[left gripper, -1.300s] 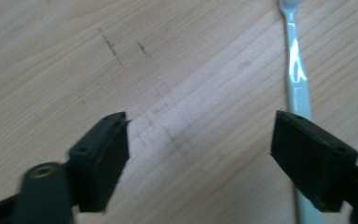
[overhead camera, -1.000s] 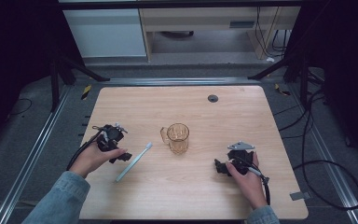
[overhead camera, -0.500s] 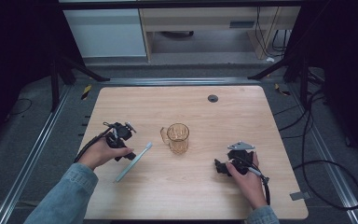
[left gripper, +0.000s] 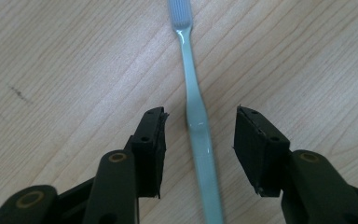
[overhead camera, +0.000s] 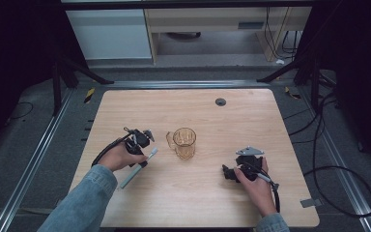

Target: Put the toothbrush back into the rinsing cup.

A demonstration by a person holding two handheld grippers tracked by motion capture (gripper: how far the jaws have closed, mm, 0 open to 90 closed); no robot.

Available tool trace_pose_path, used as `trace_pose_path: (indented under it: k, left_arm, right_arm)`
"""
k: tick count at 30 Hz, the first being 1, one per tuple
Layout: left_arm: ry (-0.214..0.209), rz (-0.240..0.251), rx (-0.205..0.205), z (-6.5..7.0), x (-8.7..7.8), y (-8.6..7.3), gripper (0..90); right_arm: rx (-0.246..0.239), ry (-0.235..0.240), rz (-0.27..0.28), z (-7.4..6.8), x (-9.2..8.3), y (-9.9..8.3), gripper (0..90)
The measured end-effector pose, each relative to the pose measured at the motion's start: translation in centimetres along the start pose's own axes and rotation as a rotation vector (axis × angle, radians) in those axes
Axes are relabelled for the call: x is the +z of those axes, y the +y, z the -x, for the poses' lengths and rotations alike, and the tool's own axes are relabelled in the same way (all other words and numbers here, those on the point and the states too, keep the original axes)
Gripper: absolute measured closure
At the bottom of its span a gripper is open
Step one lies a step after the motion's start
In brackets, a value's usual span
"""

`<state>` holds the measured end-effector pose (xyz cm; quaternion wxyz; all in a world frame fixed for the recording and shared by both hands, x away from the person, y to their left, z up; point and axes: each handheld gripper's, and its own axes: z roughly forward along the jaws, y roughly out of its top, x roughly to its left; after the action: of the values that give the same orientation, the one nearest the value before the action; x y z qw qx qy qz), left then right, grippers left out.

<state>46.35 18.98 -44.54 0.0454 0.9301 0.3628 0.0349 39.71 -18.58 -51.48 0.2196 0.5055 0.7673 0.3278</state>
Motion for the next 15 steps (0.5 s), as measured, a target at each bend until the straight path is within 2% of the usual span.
trace_pose_path:
  k: [9, 15]
  left_arm:
    - [-0.023, -0.033, -0.037, -0.30, 0.86, 0.17, 56.5]
    - [-0.033, -0.054, -0.045, -0.40, 1.04, 0.31, 58.6]
  right_arm:
    - [0.000, 0.000, 0.000, 0.00, 0.00, 0.00, 0.6]
    - [-0.001, -0.001, 0.000, 0.01, 0.01, 0.00, 0.6]
